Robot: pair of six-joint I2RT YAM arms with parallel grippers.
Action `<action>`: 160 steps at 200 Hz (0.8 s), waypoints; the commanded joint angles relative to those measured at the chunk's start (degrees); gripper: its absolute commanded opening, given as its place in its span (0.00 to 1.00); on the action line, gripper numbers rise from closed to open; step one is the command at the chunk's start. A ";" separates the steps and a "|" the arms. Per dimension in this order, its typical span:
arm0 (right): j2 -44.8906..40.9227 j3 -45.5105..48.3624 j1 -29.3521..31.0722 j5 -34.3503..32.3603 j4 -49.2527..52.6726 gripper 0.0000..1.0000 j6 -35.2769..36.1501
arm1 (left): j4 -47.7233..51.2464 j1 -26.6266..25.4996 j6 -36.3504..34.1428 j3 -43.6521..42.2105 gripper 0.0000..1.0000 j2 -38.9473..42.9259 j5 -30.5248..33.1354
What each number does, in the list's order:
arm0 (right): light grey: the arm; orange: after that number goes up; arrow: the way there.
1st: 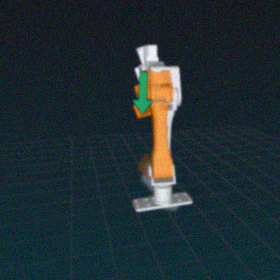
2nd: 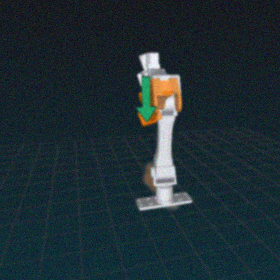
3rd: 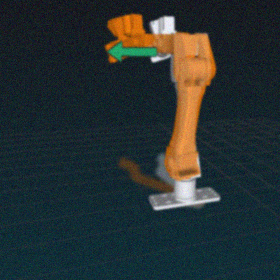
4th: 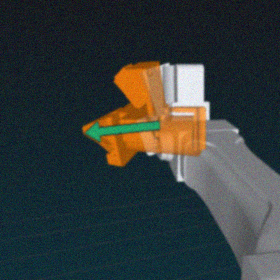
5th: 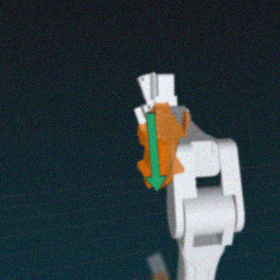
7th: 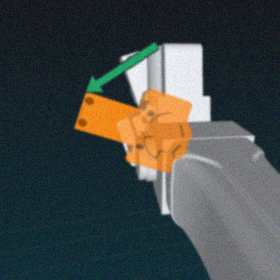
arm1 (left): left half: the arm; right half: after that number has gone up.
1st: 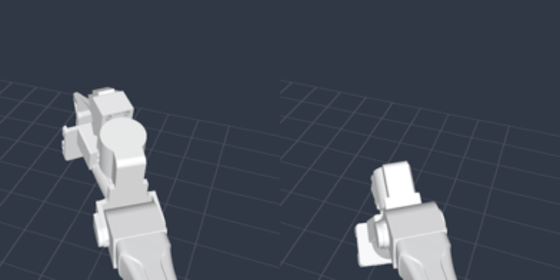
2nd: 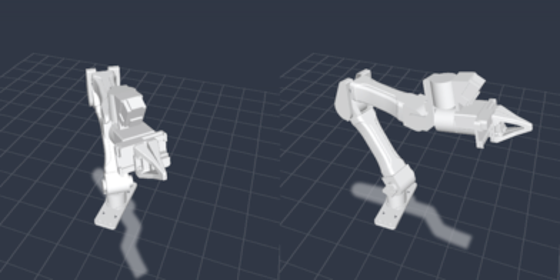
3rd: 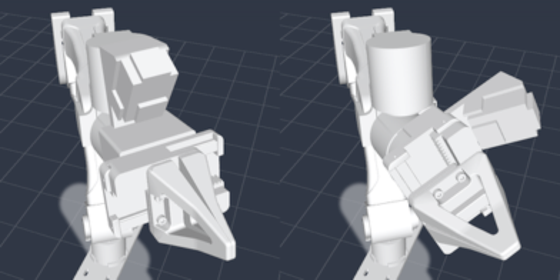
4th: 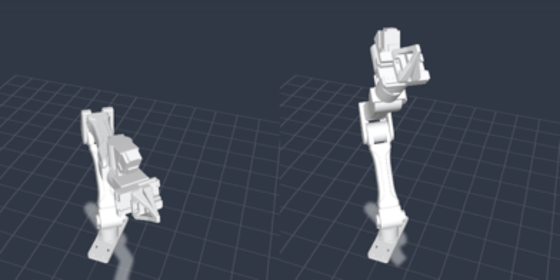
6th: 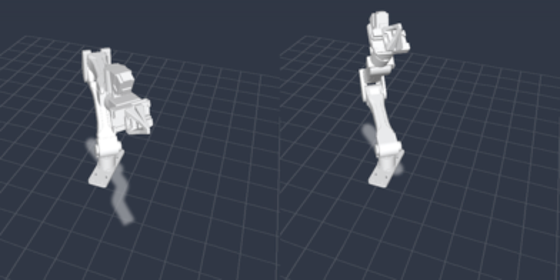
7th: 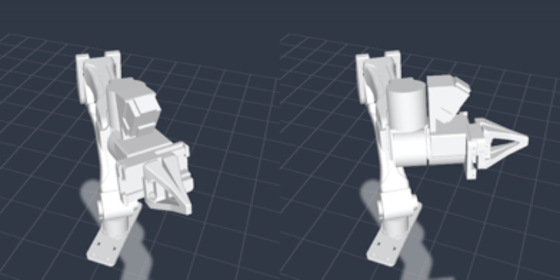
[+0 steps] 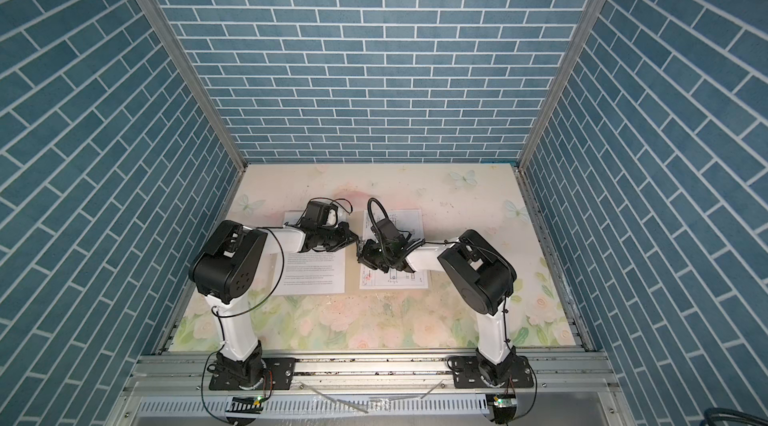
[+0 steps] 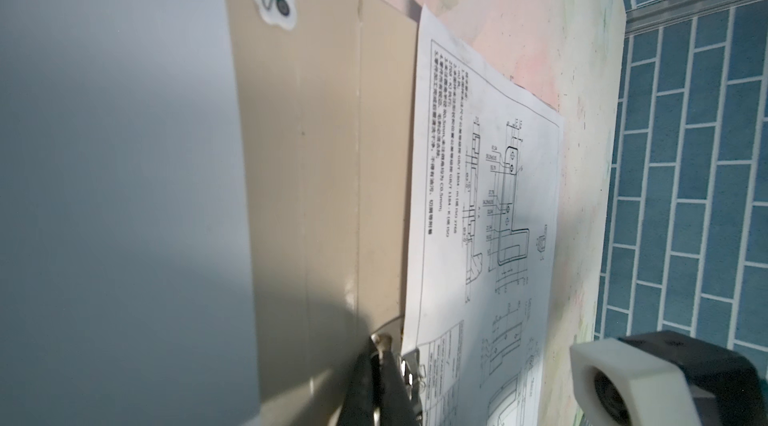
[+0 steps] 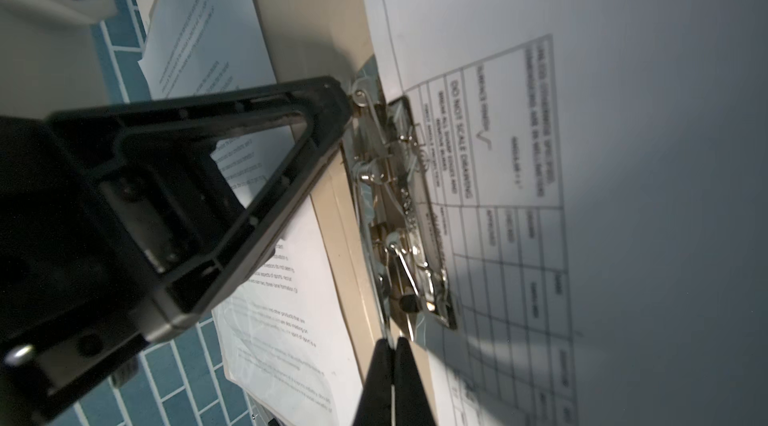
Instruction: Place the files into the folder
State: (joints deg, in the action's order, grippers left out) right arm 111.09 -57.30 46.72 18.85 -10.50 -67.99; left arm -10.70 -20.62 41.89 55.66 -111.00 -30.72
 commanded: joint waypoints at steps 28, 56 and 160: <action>7.35 8.21 -0.36 -9.41 16.17 0.00 -3.66 | -1.07 -0.10 3.11 -3.78 0.08 -1.41 3.12; 8.94 6.90 -0.24 -9.68 16.81 0.00 -3.86 | -1.97 -0.82 3.87 -4.07 0.08 -1.50 3.59; 11.30 2.63 2.89 -10.53 10.79 0.12 -12.10 | -10.76 -3.50 10.88 -10.38 0.06 -0.45 9.34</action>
State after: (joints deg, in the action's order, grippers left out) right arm 114.30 -57.43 48.73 16.19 -16.19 -73.93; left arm -27.31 -22.76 50.15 47.72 -110.39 -24.91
